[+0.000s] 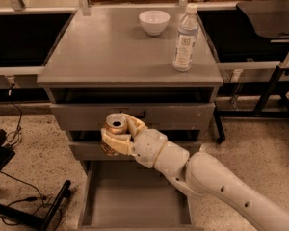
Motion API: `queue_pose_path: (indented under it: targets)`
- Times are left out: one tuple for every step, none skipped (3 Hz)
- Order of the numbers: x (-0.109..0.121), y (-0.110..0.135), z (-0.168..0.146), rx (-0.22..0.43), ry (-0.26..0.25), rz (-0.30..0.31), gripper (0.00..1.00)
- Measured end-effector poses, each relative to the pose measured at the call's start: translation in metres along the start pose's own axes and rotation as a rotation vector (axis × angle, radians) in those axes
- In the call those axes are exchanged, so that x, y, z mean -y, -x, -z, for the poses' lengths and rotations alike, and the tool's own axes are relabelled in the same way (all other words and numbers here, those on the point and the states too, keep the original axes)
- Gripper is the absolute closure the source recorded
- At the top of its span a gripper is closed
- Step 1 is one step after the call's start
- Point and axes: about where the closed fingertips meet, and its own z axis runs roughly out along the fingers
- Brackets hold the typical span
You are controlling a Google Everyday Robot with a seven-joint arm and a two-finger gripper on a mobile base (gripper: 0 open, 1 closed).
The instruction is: Place orange can into bottom drawer
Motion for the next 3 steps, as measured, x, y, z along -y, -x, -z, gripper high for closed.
queue_pose_path:
  targets:
    - [0.009, -0.026, 0.003, -0.026, 0.017, -0.015, 1.0]
    - [0.025, -0.078, 0.027, -0.105, 0.041, 0.013, 1.0]
    - [0.044, -0.141, 0.058, -0.168, 0.079, 0.087, 1.0]
